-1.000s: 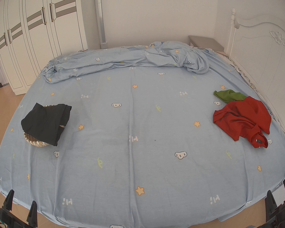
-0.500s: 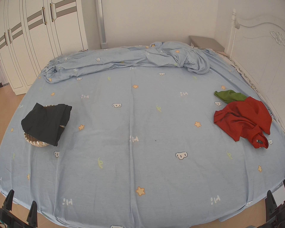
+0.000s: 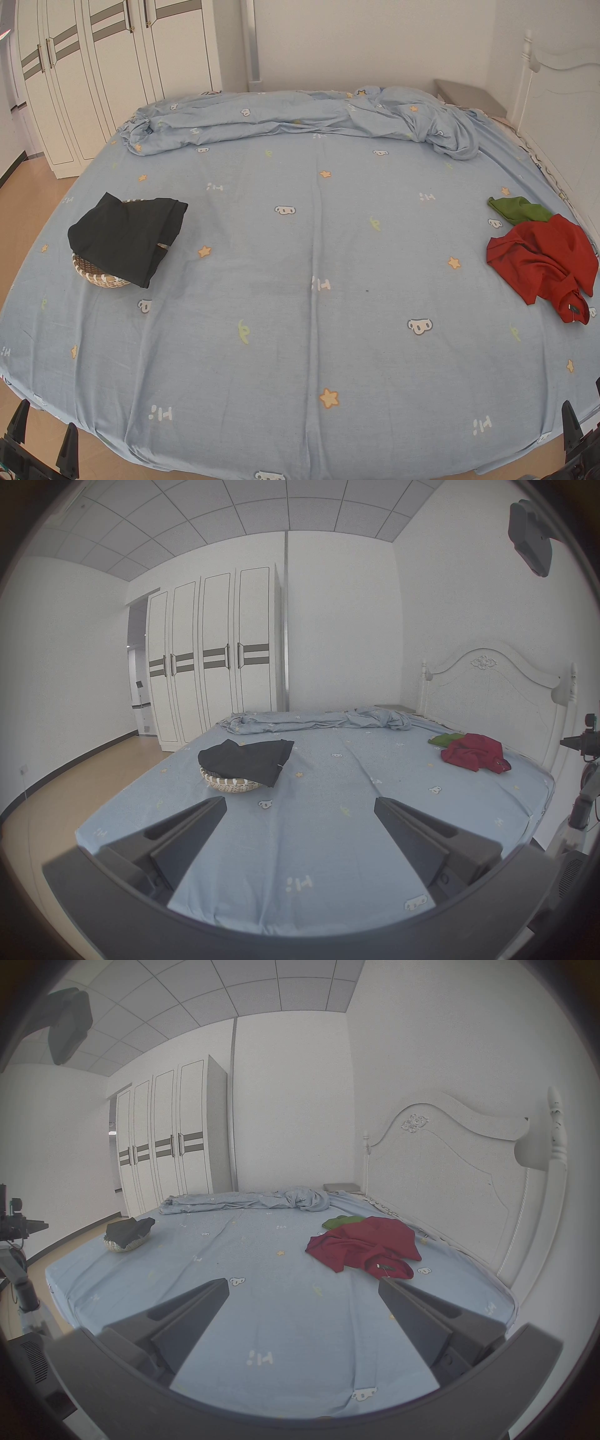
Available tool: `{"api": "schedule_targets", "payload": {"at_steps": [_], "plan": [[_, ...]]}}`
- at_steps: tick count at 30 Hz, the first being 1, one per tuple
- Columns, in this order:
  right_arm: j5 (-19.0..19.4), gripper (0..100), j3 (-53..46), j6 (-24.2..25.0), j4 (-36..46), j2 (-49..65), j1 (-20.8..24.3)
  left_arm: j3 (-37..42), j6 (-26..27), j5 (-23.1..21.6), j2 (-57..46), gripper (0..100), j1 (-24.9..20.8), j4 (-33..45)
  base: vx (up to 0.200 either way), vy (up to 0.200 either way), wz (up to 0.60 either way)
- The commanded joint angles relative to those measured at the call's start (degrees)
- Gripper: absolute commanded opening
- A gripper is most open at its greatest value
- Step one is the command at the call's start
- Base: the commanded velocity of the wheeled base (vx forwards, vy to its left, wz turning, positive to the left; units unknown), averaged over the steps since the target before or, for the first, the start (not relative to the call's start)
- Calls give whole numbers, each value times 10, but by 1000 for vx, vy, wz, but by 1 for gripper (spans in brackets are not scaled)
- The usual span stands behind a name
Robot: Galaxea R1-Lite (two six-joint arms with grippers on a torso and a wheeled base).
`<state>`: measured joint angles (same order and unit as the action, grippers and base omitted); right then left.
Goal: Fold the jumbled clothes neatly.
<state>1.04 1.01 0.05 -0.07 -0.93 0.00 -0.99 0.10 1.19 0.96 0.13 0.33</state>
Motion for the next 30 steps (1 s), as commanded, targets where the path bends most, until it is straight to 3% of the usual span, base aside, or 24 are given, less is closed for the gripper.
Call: {"api": "schedule_targets", "payload": {"at_steps": [1,30], "plan": [[0,100,-10,0,0,8,0,10,0,0,-10,100,0,0,0,0,0],[0,100,-10,0,0,8,0,10,0,0,-10,100,0,0,0,0,0]]}}
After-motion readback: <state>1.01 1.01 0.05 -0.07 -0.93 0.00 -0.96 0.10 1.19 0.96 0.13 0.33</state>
